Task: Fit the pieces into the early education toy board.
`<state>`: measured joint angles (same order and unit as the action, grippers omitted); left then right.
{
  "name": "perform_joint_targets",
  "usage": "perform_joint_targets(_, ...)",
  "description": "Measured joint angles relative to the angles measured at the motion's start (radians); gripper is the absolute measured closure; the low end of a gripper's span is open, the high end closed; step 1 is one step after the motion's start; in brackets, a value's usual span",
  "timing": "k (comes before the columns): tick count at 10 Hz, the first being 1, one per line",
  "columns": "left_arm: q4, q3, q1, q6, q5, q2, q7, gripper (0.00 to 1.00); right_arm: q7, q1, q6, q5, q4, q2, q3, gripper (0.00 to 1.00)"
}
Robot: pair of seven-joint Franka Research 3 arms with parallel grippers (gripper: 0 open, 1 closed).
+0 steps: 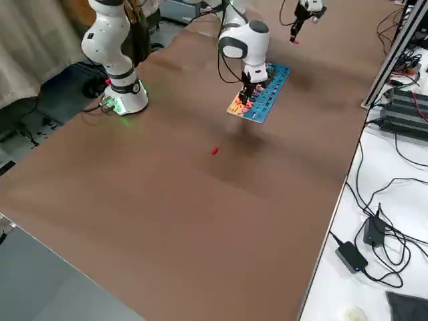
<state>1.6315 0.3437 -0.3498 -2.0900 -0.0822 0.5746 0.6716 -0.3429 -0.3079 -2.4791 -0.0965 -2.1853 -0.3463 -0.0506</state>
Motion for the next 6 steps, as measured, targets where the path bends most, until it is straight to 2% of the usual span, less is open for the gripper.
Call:
perform_joint_targets(2, 0.003, -0.004, -0.063, -0.034, -0.017, 0.046, 0.055, 0.87, -0.002, 0.078, 0.002, 0.000, 0.001, 0.001, 0.004, 0.08)
perform_joint_targets(3, 0.003, -0.006, -0.082, -0.051, -0.024, 0.065, 0.074, 0.87, -0.001, 0.125, 0.004, 0.003, 0.003, 0.001, 0.005, 0.00)
perform_joint_targets(6, 0.003, -0.024, -0.121, -0.093, -0.028, 0.104, 0.094, 0.87, 0.129, 0.305, 0.007, 0.034, 0.036, 0.001, 0.008, 0.00)
